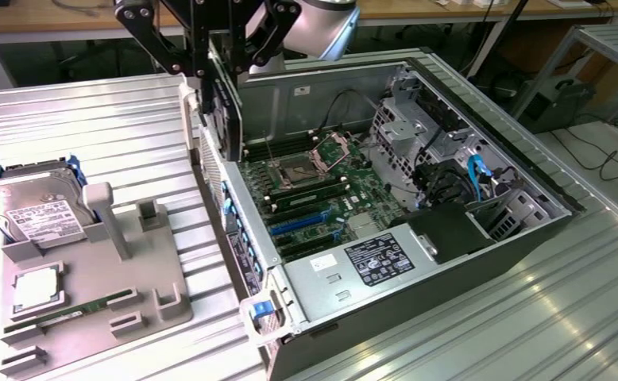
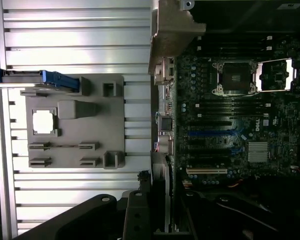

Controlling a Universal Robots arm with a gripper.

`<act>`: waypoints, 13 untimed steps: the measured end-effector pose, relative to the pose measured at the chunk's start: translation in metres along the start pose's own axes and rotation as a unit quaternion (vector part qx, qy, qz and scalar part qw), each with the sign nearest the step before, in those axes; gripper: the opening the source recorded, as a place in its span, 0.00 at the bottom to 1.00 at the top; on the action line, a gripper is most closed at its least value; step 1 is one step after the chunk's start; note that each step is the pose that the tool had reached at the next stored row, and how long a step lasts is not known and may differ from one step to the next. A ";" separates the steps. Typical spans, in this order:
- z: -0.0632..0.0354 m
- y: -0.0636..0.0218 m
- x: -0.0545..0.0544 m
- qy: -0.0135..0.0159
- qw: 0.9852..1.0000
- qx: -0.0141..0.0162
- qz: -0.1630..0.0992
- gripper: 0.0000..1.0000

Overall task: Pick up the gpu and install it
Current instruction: 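Pick up the gpu and move the gpu toward the slot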

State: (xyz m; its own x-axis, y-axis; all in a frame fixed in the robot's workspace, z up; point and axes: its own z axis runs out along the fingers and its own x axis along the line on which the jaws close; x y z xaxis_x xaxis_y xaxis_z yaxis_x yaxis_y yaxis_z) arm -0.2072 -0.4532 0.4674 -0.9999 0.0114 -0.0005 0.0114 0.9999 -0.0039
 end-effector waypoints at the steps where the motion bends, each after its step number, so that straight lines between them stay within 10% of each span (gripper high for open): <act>1: 0.0000 0.0000 -0.001 0.000 1.000 0.000 0.000 0.27; 13: 0.0000 0.0001 -0.008 0.000 1.000 0.000 0.000 0.27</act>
State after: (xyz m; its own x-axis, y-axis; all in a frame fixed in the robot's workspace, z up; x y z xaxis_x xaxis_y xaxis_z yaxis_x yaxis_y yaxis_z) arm -0.1992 -0.4532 0.4674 -0.9999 0.0114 -0.0005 0.0114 0.9999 -0.0039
